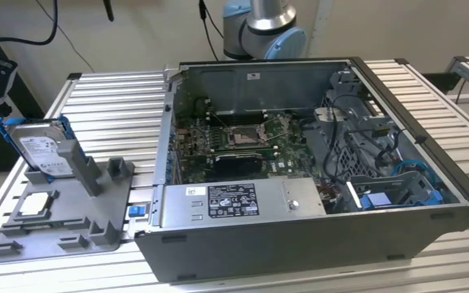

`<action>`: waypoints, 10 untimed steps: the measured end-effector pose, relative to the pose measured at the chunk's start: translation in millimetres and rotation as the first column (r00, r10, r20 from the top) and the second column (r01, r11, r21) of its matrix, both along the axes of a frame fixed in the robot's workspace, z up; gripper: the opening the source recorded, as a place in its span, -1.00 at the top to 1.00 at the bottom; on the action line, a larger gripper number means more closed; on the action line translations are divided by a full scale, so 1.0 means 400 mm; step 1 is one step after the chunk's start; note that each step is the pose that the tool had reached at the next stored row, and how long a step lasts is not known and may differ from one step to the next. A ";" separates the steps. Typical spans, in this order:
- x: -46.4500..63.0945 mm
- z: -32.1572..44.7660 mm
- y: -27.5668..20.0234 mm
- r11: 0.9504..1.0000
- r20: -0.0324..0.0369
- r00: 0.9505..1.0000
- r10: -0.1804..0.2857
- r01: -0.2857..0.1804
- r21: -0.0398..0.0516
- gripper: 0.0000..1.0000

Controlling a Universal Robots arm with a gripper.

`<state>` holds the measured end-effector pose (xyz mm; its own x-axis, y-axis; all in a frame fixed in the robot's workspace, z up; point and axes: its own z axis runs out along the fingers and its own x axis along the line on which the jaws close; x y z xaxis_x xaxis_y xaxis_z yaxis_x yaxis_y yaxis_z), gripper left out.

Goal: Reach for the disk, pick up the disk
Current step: 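Reach for the disk, then pick up the disk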

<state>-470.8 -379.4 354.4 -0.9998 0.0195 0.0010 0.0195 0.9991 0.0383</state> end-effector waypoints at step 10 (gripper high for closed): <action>0.000 0.000 0.000 1.000 0.000 1.000 -0.025 0.025 0.000 1.00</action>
<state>-470.8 -379.4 354.4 -0.9990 0.0441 0.0010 0.0441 0.9983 0.0383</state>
